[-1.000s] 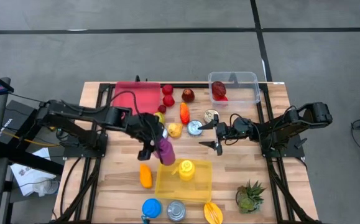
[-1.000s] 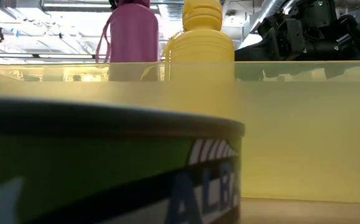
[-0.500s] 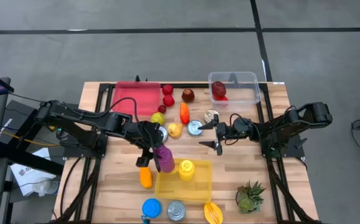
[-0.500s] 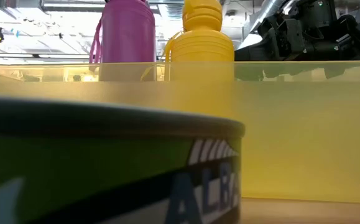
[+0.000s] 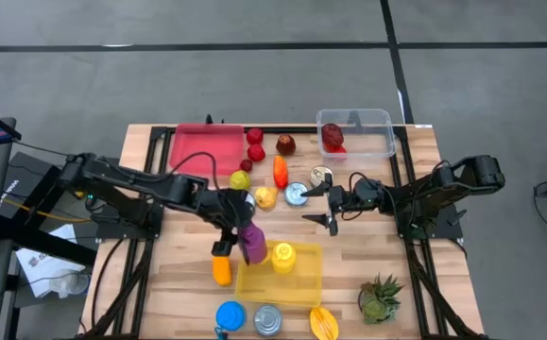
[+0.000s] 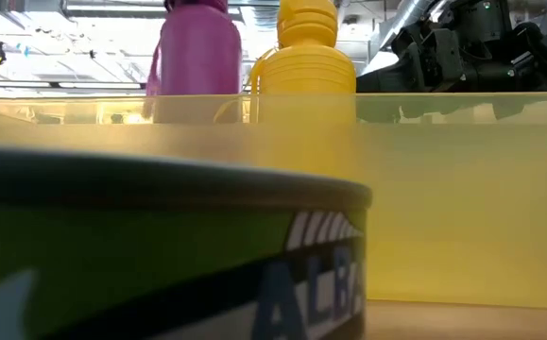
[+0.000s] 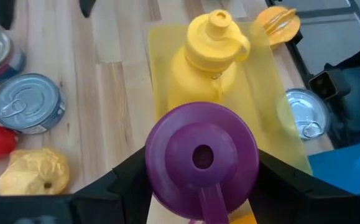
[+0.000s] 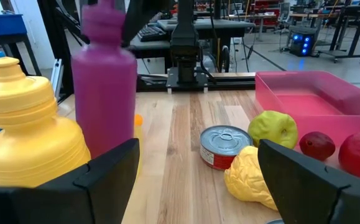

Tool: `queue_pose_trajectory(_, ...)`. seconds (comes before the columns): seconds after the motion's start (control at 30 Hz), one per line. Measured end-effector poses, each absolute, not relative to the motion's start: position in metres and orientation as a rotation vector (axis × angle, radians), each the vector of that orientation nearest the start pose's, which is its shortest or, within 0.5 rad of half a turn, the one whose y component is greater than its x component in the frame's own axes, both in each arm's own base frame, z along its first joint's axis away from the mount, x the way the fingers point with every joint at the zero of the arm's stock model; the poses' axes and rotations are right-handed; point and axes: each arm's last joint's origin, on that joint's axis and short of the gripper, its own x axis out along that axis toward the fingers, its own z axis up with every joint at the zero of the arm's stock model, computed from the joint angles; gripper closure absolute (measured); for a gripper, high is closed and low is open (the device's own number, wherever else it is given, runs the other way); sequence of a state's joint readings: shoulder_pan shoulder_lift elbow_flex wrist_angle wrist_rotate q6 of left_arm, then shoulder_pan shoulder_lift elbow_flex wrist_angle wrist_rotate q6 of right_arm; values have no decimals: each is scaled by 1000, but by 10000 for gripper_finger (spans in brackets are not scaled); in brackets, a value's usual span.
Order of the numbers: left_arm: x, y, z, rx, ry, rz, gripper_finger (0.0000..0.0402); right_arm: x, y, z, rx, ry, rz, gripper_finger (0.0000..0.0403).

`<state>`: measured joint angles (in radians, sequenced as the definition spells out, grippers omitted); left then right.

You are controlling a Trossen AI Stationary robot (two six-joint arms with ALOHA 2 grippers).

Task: Pick & Place Food Item
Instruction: Put the purple water bottle into the yellow bin

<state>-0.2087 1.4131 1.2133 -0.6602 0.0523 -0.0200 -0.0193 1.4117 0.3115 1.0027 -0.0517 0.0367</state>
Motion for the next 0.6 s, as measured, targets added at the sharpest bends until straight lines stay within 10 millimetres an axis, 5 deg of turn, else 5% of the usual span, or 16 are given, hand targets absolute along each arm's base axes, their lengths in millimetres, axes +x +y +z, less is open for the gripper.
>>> queue_pose_trajectory(0.6,305,-85,267,171,961,-239,199,239,-5,163,39,101,21,88)
